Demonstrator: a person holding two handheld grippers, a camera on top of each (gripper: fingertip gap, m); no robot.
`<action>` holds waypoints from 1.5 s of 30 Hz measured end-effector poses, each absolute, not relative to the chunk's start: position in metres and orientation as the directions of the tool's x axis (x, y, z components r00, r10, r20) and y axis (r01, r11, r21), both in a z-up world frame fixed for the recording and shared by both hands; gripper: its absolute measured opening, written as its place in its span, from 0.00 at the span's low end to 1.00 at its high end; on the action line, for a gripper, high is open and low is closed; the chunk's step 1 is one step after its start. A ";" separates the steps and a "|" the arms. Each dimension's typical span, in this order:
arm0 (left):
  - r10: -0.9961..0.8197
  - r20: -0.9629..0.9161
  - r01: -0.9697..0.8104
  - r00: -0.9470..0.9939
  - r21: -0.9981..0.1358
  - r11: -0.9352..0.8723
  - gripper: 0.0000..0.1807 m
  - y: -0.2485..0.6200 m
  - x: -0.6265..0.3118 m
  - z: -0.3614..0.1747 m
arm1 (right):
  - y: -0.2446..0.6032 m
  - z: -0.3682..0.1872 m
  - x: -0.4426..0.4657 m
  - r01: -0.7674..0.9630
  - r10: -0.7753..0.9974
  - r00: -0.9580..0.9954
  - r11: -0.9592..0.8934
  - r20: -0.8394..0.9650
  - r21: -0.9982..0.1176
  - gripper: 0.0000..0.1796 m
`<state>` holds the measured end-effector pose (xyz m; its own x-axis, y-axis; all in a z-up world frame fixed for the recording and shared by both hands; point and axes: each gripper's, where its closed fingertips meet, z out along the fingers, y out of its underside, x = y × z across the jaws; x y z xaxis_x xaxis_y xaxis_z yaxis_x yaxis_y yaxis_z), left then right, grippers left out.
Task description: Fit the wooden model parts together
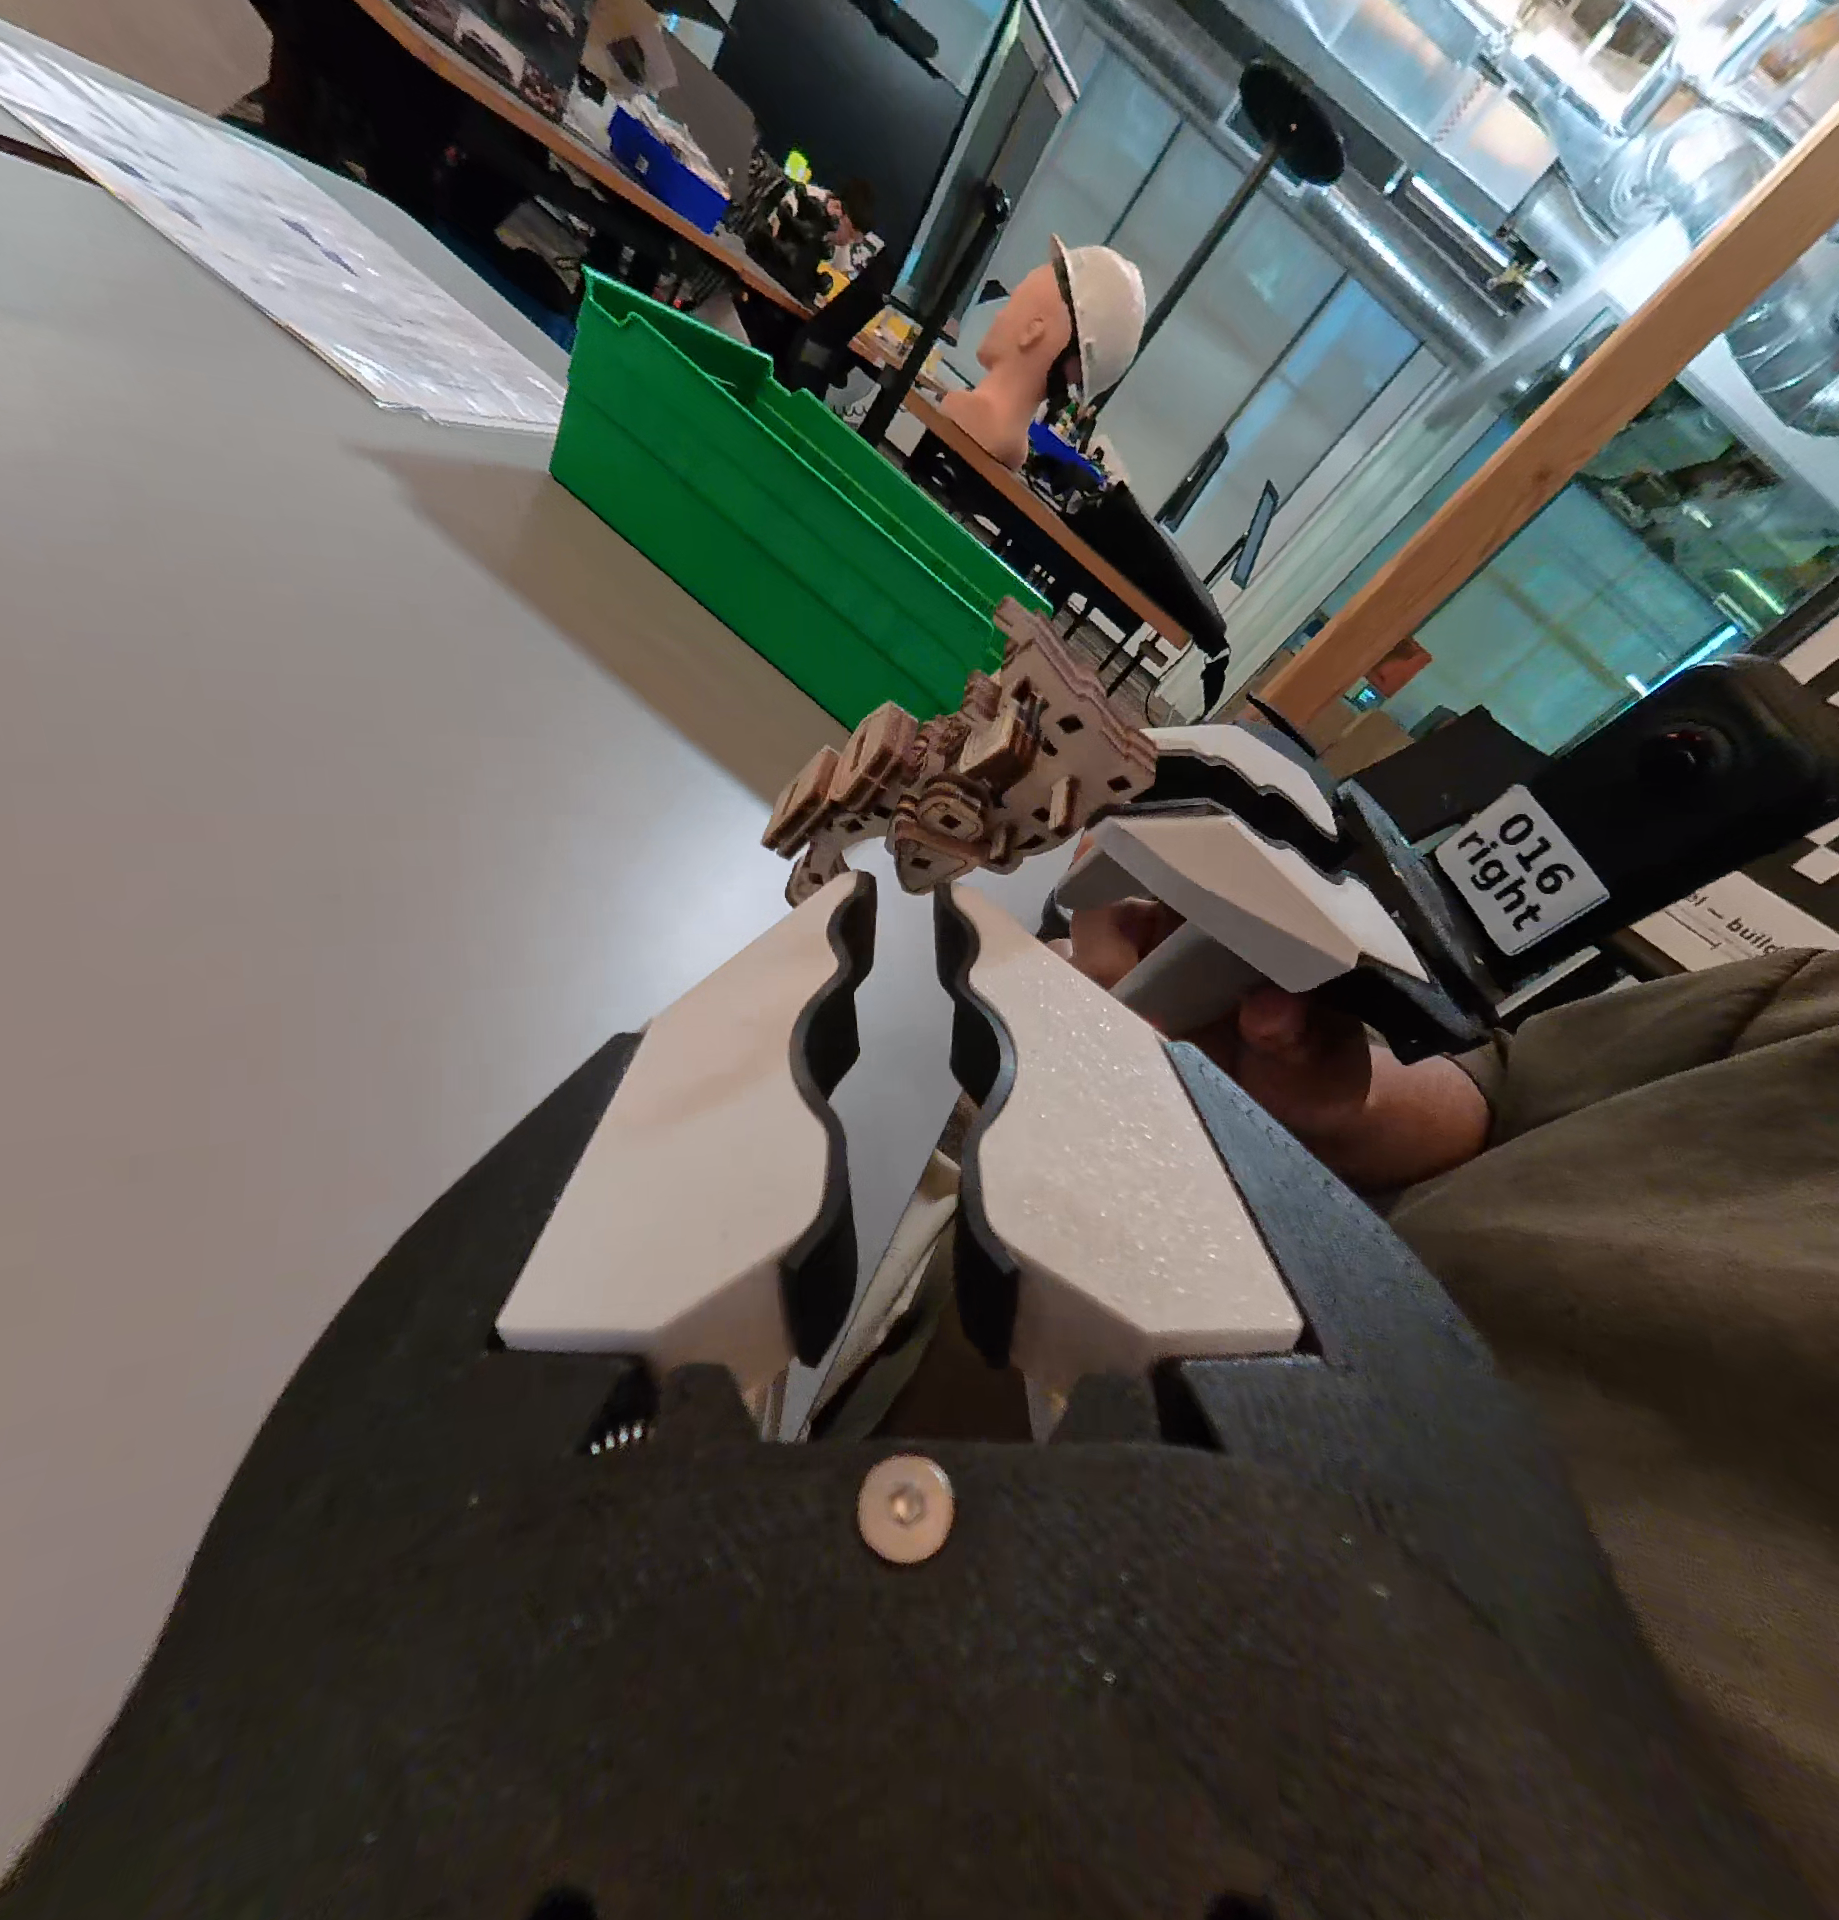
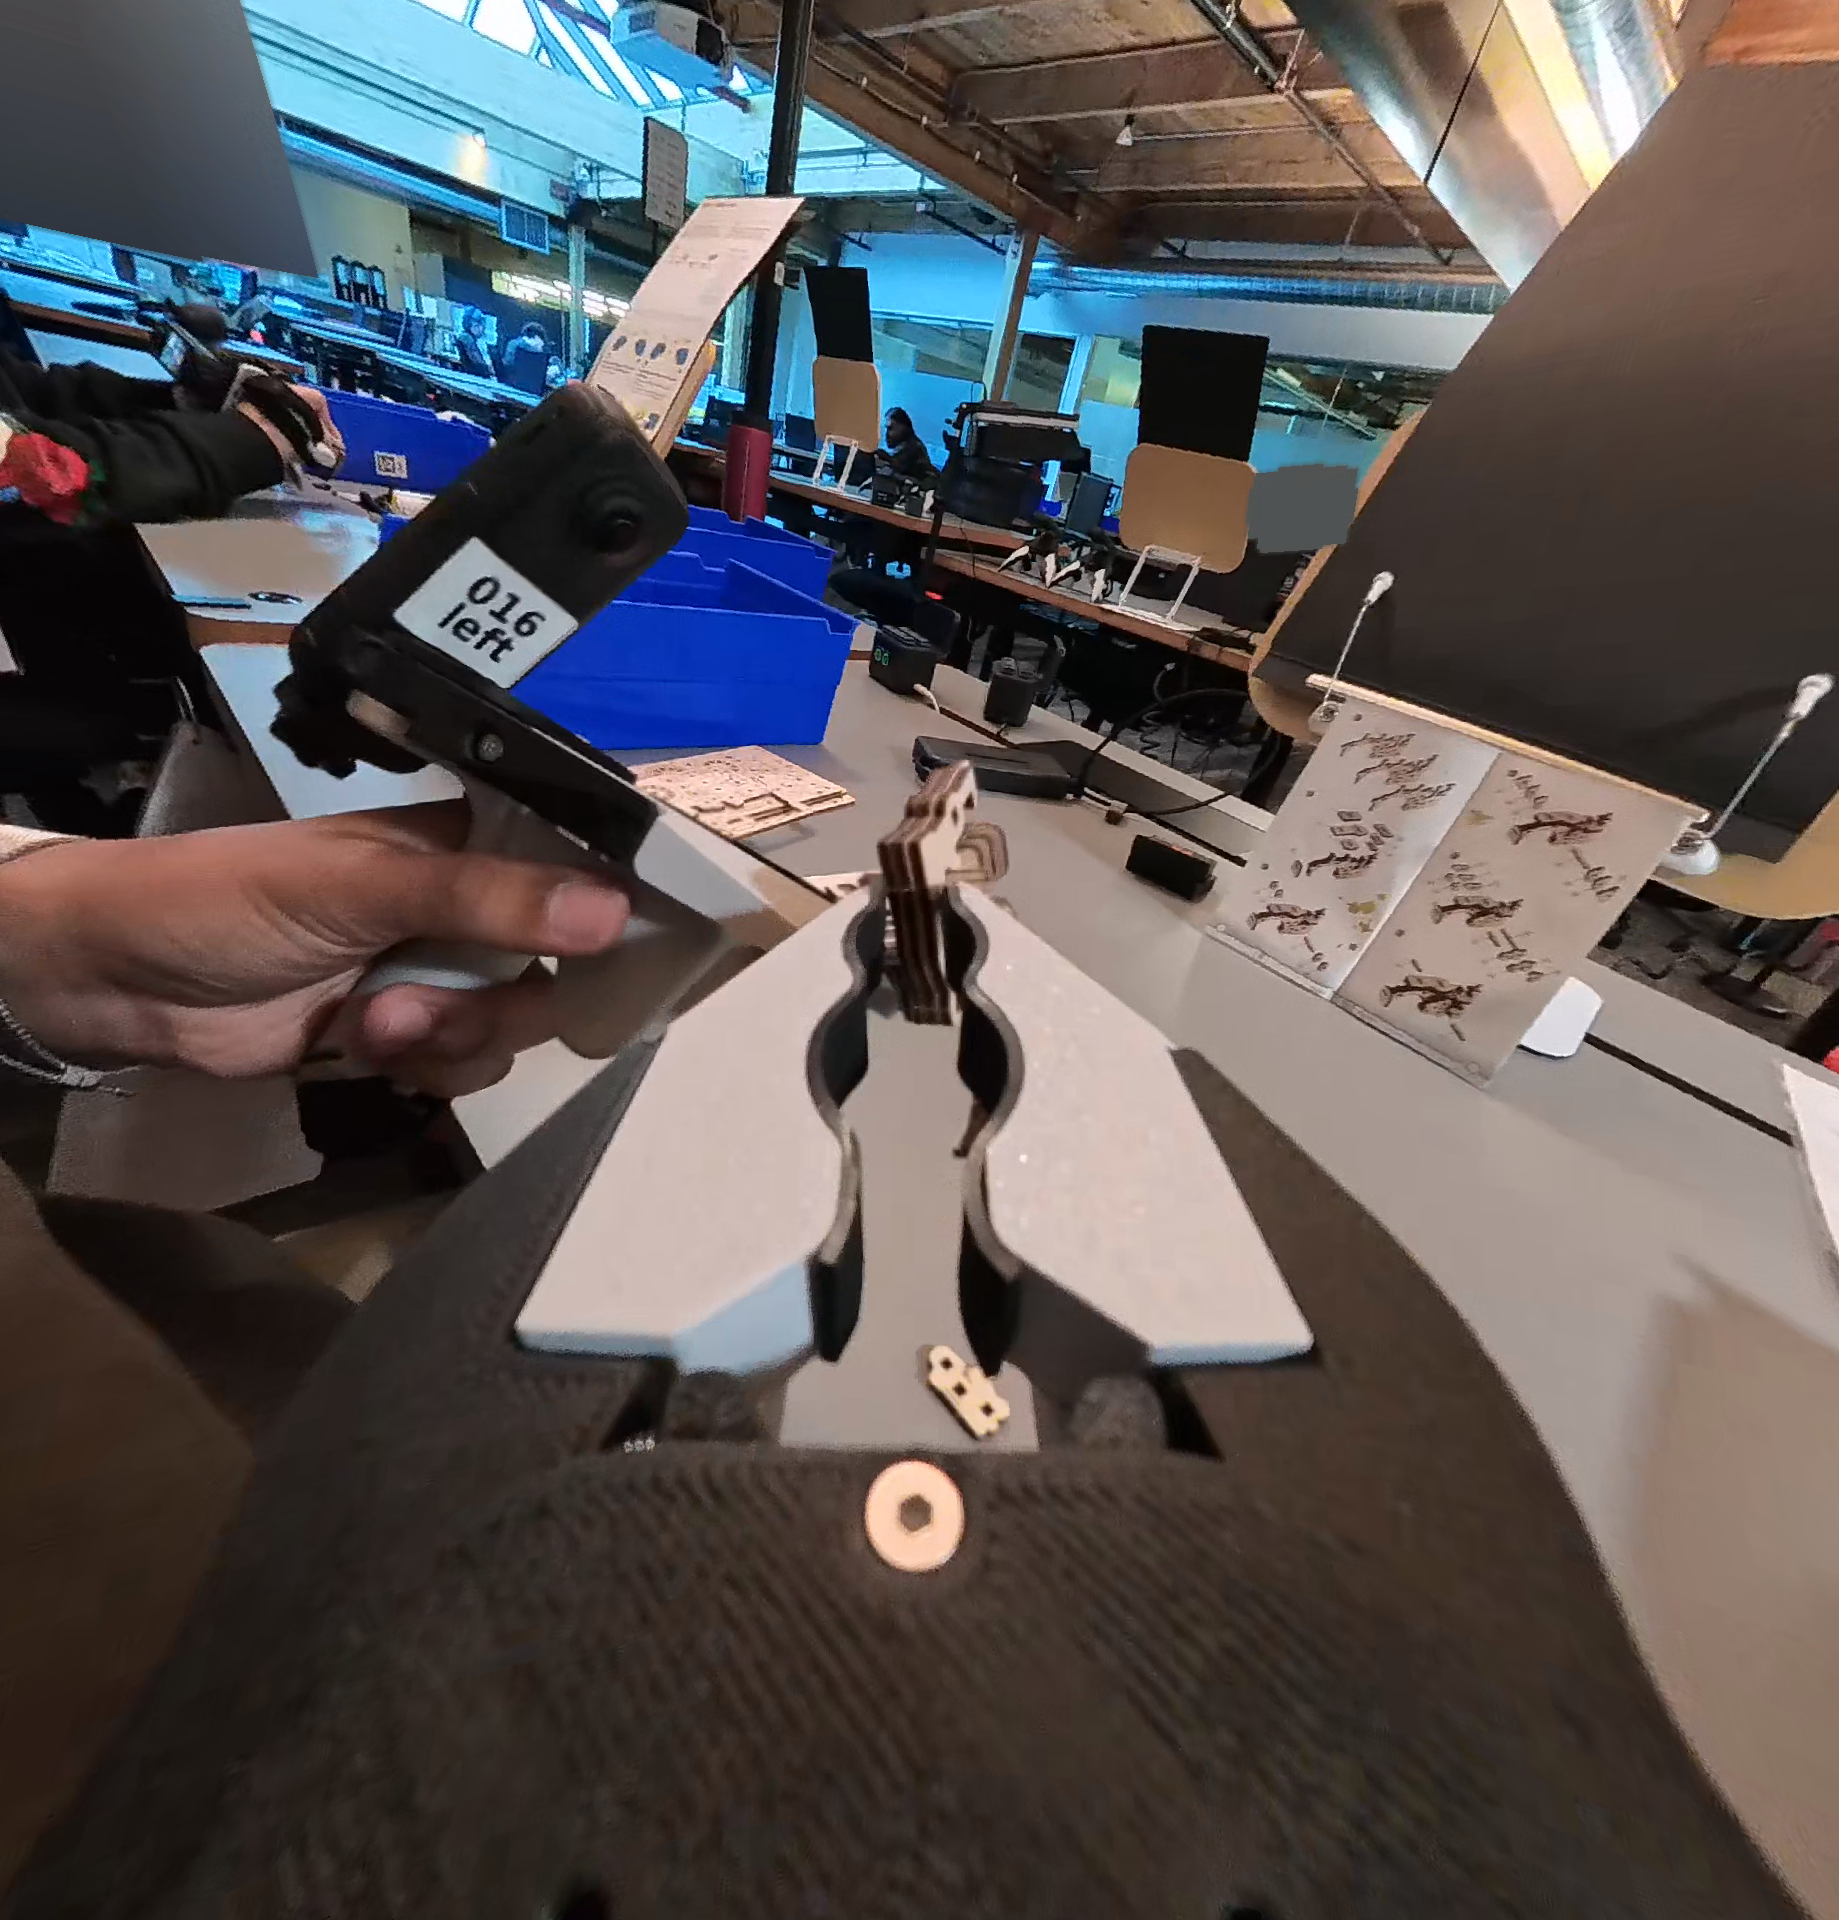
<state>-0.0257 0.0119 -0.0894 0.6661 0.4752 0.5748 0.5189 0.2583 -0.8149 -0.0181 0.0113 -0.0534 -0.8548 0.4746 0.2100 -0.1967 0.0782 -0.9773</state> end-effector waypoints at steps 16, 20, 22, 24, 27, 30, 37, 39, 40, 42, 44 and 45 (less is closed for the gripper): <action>0.422 0.605 0.558 0.675 -0.793 0.243 0.21 0.014 -0.034 -0.109 | 0.045 -0.051 -0.069 0.051 0.539 -0.836 -0.104 -0.100 -0.993 0.04; 0.470 0.565 0.501 0.678 -0.823 0.267 0.27 0.013 -0.043 -0.104 | 0.055 -0.040 -0.068 0.078 0.528 -0.836 -0.158 -0.151 -0.984 0.04; 0.521 0.522 0.457 0.676 -0.851 0.260 0.30 0.014 -0.053 -0.100 | 0.064 -0.035 -0.069 0.076 0.528 -0.833 -0.181 -0.162 -0.981 0.04; 0.576 0.470 0.410 0.669 -0.880 0.242 0.31 0.018 -0.067 -0.095 | 0.074 -0.035 -0.073 0.102 0.515 -0.834 -0.205 -0.196 -0.973 0.04; 0.577 0.414 0.419 0.704 -0.898 0.132 0.31 0.040 -0.083 -0.095 | 0.091 -0.040 -0.078 0.153 0.470 -0.846 -0.238 -0.251 -0.959 0.04; 0.527 0.411 0.453 0.744 -0.890 0.054 0.31 0.069 -0.092 -0.097 | 0.115 -0.050 -0.088 0.230 0.471 -0.811 -0.288 -0.347 -0.930 0.04; 0.434 0.467 0.506 0.771 -0.862 0.030 0.29 0.110 -0.070 -0.116 | 0.146 -0.052 -0.067 0.259 0.464 -0.787 -0.350 -0.407 -0.900 0.04; 0.452 0.450 0.493 0.770 -0.870 0.026 0.29 0.107 -0.069 -0.117 | 0.150 -0.050 -0.061 0.267 0.445 -0.788 -0.376 -0.426 -0.887 0.04; 0.465 0.440 0.489 0.769 -0.872 0.016 0.29 0.104 -0.069 -0.119 | 0.151 -0.051 -0.060 0.264 0.451 -0.787 -0.370 -0.420 -0.891 0.04; 0.476 0.417 0.478 0.774 -0.879 -0.007 0.29 0.099 -0.068 -0.124 | 0.150 -0.052 -0.057 0.247 0.471 -0.787 -0.351 -0.399 -0.903 0.04; 0.485 0.404 0.465 0.775 -0.885 -0.005 0.29 0.092 -0.069 -0.123 | 0.147 -0.053 -0.056 0.245 0.477 -0.787 -0.341 -0.391 -0.908 0.04; 0.487 0.401 0.457 0.776 -0.890 0.004 0.29 0.089 -0.070 -0.121 | 0.145 -0.053 -0.055 0.247 0.476 -0.787 -0.338 -0.392 -0.908 0.04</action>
